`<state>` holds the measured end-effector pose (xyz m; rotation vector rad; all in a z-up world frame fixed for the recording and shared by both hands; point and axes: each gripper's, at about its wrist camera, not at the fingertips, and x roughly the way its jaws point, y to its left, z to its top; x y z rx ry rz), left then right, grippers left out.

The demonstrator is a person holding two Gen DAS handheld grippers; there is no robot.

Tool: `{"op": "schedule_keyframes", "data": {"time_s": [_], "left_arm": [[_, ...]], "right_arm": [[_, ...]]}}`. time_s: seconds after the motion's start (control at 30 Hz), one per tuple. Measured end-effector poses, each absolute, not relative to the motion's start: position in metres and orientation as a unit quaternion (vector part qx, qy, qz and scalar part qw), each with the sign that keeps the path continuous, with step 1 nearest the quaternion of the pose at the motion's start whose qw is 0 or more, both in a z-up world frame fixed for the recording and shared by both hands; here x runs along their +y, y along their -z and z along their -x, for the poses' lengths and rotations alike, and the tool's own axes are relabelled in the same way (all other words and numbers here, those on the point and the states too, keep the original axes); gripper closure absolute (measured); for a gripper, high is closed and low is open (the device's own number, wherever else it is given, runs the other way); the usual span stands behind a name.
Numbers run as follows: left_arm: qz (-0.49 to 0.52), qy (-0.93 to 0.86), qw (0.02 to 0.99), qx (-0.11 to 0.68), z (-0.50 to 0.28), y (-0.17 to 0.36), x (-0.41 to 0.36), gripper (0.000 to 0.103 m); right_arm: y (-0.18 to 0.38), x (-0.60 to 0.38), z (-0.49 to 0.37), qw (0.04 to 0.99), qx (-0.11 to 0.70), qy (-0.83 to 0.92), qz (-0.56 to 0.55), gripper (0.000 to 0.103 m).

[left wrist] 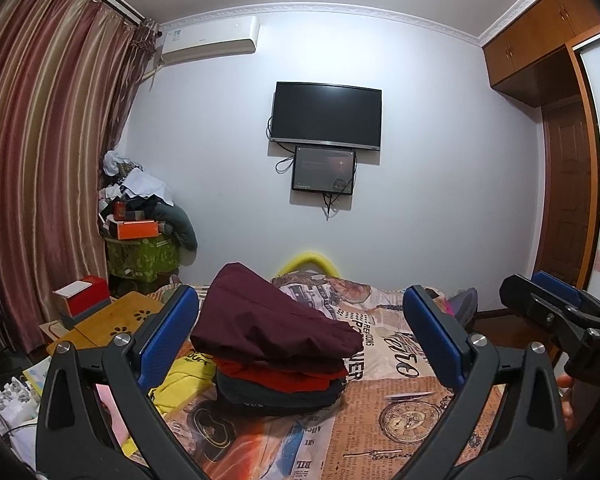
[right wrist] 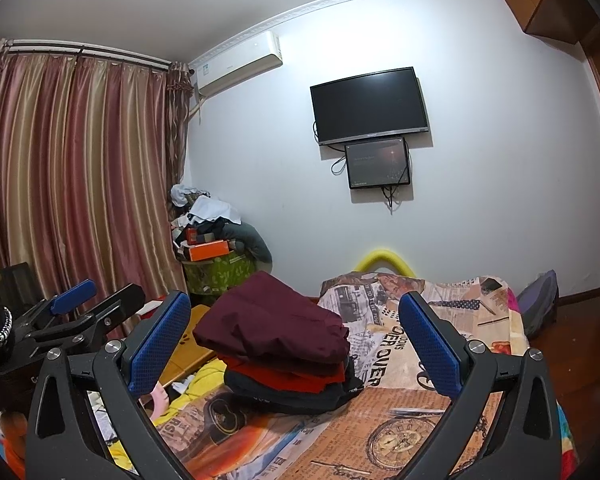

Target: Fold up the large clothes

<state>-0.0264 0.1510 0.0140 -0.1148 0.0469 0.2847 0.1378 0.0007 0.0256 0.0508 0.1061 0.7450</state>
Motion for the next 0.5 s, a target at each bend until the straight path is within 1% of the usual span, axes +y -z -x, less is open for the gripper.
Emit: {"op": "schedule_keyframes", "data": {"time_s": [0.5], "left_arm": [[0.057, -0.147, 0.987, 0.027, 0.0266, -0.0103, 0.1555, 0.001]], "right_arm": [[-0.0218, 0.0041, -0.1419, 0.929, 0.060, -0.365, -0.025, 0.000]]}}
